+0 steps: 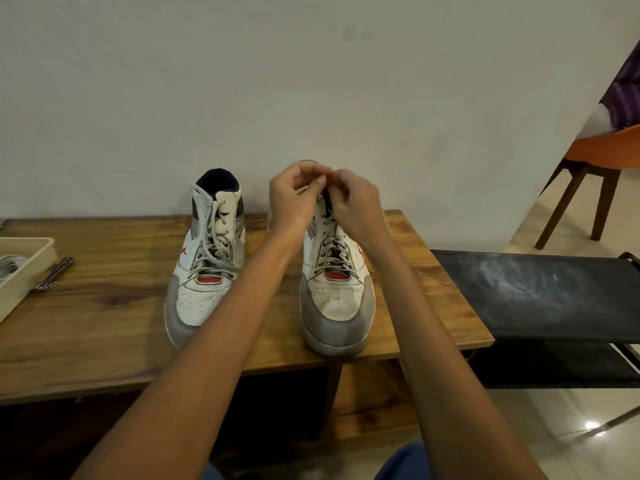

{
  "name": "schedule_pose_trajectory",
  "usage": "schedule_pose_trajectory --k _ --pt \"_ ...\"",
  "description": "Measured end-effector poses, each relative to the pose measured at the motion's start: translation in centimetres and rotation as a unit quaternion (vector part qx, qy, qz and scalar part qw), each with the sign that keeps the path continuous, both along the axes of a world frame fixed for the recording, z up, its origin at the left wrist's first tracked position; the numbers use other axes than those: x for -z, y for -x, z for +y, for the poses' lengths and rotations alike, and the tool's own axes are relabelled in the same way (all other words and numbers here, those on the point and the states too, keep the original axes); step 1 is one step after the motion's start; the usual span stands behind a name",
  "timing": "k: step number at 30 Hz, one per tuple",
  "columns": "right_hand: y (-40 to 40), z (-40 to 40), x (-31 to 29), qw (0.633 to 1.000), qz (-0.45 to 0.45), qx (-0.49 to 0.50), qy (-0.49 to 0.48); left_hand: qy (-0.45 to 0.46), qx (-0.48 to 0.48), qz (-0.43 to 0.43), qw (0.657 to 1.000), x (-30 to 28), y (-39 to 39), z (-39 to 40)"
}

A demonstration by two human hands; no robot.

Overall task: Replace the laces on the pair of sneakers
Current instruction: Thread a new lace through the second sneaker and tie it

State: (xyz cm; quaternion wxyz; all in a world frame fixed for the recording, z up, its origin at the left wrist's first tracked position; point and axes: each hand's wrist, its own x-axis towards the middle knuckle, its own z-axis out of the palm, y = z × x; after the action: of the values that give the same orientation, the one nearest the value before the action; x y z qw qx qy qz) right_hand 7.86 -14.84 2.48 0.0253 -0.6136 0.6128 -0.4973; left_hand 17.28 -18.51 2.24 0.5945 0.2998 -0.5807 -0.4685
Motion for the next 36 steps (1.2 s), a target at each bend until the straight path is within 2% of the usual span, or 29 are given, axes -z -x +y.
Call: schedule_pose_trajectory --k 4,7,9,14,21,22,23,25,26,27,28,29,30,31,32,33,34,35,36 --pt "-0.2 -0.3 0.0 0.996 0.048 -0.041 -0.056 0.138 0.02 -0.063 0.988 -0.8 -0.3 -0.1" --pt "0.7 0.1 -0.3 0.996 0.06 -0.036 -0.047 0.133 0.099 -0.1 0.981 -1.3 -0.3 0.2" --pt "1.2 0.3 -0.4 0.996 0.06 -0.053 -0.046 0.123 0.116 -0.144 0.975 -1.1 -0.3 0.0" --pt "1.7 0.7 -0.8 0.993 0.049 -0.079 -0.07 0.178 0.102 -0.262 0.943 -0.5 -1.0 -0.7" --pt "1.7 1.2 -1.3 0.99 -0.055 -0.109 -0.074 0.246 -0.003 -0.398 0.884 -0.5 -2.5 -1.8" --pt "1.9 1.4 -1.4 0.988 -0.072 -0.116 -0.072 0.239 -0.014 -0.384 0.892 -0.8 -2.8 -1.6" --pt "2.0 1.6 -1.4 0.986 -0.092 -0.124 -0.068 0.208 -0.022 -0.334 0.919 -1.2 -3.0 -1.3" --pt "2.1 2.0 -1.4 0.979 -0.143 -0.133 -0.06 0.086 -0.042 -0.128 0.987 -2.8 -3.5 -0.6" --pt "2.1 2.1 -1.5 0.975 -0.167 -0.133 -0.055 0.019 -0.057 -0.003 0.998 -3.7 -4.0 -0.5" --pt "2.1 2.1 -1.4 0.973 -0.185 -0.131 -0.05 -0.033 -0.068 0.082 0.994 -4.2 -4.6 -0.8" --pt "2.1 2.1 -1.5 0.971 -0.194 -0.129 -0.046 -0.065 -0.077 0.091 0.991 -4.3 -5.0 -1.1" --pt "2.2 2.1 -1.4 0.971 -0.199 -0.127 -0.043 -0.073 -0.093 0.017 0.993 -4.3 -5.4 -1.5" --pt "2.2 2.2 -1.5 0.97 -0.202 -0.128 -0.042 -0.068 -0.111 -0.124 0.984 -3.8 -5.5 -1.7" --pt "2.3 2.2 -1.5 0.97 -0.202 -0.131 -0.042 -0.061 -0.119 -0.285 0.949 -3.0 -5.4 -1.9" --pt "2.3 2.2 -1.7 0.969 -0.2 -0.135 -0.044 -0.056 -0.117 -0.425 0.896 -2.4 -5.0 -1.8" --pt "2.3 2.3 -1.8 0.97 -0.195 -0.138 -0.048 -0.052 -0.107 -0.515 0.849 -1.9 -4.3 -1.5" --pt "2.2 2.3 -1.8 0.97 -0.189 -0.141 -0.054 -0.041 -0.096 -0.551 0.828 -1.8 -3.6 -1.1" --pt "2.0 2.2 -1.9 0.971 -0.183 -0.145 -0.058 -0.02 -0.084 -0.538 0.839 -1.9 -3.0 -0.8" --pt "1.8 2.2 -1.9 0.97 -0.181 -0.148 -0.061 0.007 -0.06 -0.496 0.866 -2.0 -2.6 -0.5"
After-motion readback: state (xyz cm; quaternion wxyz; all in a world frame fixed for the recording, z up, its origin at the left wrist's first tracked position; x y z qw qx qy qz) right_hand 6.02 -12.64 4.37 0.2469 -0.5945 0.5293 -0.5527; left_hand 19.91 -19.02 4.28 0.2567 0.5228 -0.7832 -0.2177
